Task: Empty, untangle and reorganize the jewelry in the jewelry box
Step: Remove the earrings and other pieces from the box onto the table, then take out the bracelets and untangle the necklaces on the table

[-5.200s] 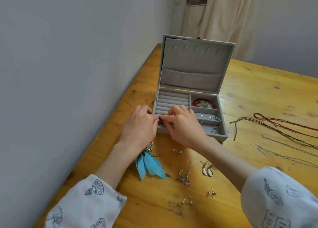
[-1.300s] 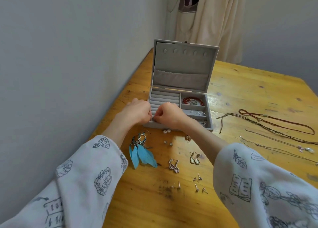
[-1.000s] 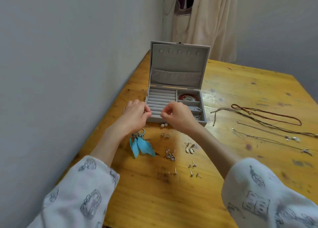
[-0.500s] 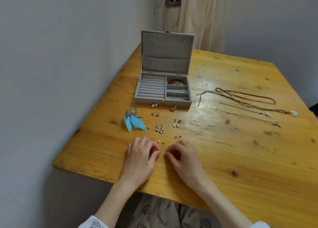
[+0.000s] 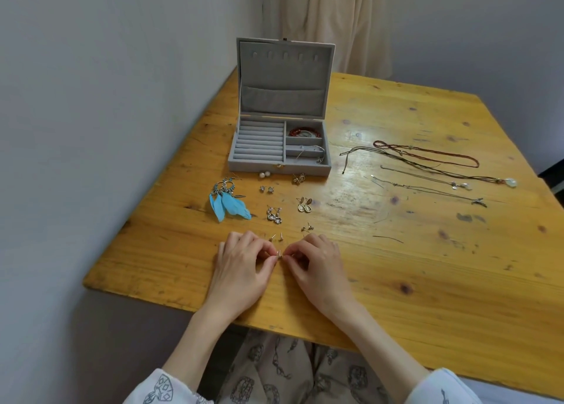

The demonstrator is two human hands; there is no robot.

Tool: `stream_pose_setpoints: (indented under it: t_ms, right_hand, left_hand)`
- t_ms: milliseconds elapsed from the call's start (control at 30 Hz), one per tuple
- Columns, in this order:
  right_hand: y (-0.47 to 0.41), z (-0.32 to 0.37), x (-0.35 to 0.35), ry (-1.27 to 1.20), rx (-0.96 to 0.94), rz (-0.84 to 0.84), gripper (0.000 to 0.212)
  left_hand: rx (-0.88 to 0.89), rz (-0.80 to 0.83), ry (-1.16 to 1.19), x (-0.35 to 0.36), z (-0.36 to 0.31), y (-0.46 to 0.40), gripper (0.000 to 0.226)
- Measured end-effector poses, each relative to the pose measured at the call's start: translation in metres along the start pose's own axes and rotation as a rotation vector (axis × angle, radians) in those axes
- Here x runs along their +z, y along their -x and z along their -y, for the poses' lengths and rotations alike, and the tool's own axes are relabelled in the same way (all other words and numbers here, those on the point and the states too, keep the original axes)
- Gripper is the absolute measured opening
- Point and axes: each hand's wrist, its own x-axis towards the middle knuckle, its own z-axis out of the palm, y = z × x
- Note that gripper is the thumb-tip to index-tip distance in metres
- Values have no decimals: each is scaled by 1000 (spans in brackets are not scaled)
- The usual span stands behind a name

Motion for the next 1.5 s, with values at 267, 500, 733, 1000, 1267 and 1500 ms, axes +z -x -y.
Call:
stream_pose_setpoints:
  t_ms: [267, 500, 733, 1000, 1267, 1500]
  right_hand:
    - [0, -2, 2, 2, -11, -10, 6]
    - [1, -3, 0, -16, -17, -13, 6]
    - [-6, -4, -20, -400, 185, -20, 9]
    - [-74, -33, -71, -463, 258, -48, 9]
    - [-183, -73, -68, -183, 226, -128, 22]
    - [-236, -96, -31, 22, 173, -80, 37]
  left_hand:
    - [-23, 2, 22, 0, 1, 0, 6]
    - [-67, -33, 125, -1, 0, 0, 9]
    - [-172, 19, 304, -13, -2, -5, 20]
    - [-87, 146, 208, -38, -10, -77, 24]
    - [-23, 110, 2, -19, -15, -215, 31]
    - [-82, 91, -477, 23, -8, -296, 33]
